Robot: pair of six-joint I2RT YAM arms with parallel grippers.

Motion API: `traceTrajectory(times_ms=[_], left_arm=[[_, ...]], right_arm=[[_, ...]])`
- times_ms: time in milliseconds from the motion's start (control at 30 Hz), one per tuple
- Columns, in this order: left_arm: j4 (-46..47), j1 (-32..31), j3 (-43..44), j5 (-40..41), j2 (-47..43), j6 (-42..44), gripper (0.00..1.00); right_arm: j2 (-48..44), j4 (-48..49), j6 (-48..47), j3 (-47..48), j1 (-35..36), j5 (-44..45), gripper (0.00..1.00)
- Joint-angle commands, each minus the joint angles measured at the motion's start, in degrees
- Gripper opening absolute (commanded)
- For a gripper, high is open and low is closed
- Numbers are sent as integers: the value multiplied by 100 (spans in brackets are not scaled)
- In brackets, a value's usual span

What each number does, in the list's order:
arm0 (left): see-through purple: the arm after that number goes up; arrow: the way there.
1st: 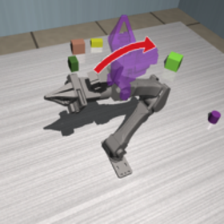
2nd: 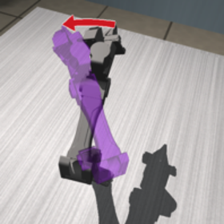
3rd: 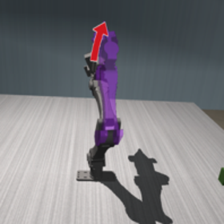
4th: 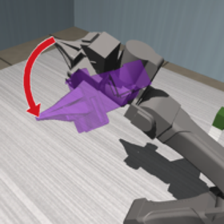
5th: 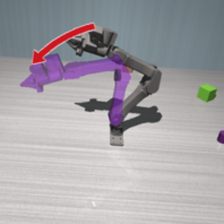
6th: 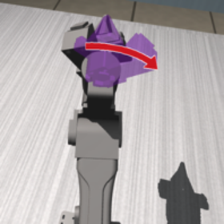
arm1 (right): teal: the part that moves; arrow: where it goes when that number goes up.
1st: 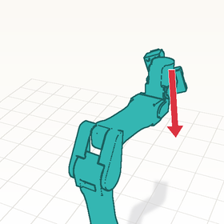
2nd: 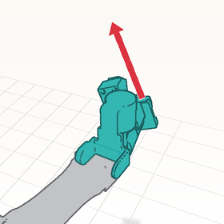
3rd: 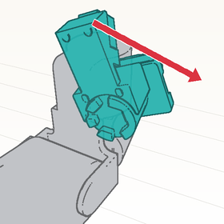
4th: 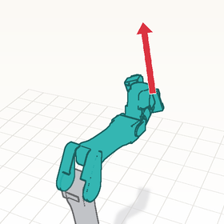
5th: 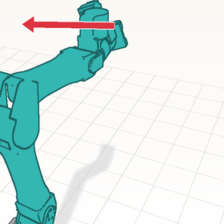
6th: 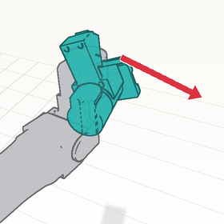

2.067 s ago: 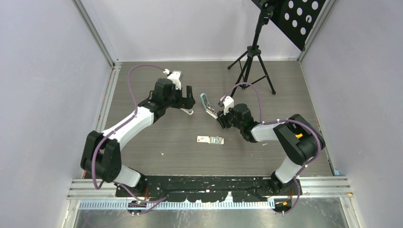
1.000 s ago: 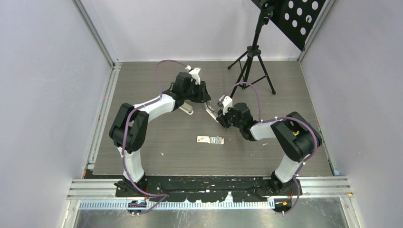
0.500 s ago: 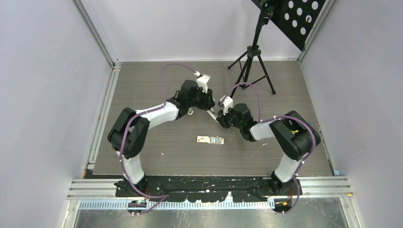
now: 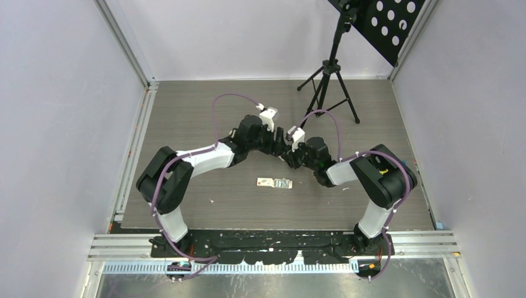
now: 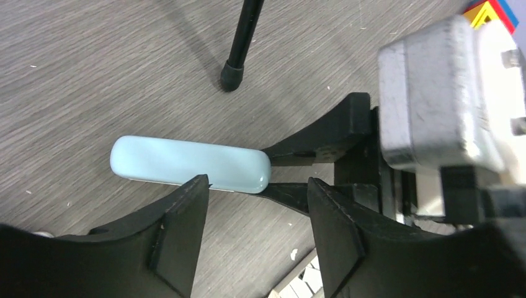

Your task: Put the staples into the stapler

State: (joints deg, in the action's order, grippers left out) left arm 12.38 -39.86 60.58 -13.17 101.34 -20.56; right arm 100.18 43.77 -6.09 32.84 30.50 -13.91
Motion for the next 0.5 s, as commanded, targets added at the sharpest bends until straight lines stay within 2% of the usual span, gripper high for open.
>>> traceTrajectory(times_ms=[0,233,467], left_arm=[[58,-245,-151,-392,-687,-282,66],[-395,226,-320,208,-1647,-291,79],[-878,856,-747,560,-2859,-127,89]], right_arm=[[-58,663,169,-46,61,-88,31],[-633,-36,580,-147,61,174,49],[-1802,-1890,1072,-70,74,463,52]])
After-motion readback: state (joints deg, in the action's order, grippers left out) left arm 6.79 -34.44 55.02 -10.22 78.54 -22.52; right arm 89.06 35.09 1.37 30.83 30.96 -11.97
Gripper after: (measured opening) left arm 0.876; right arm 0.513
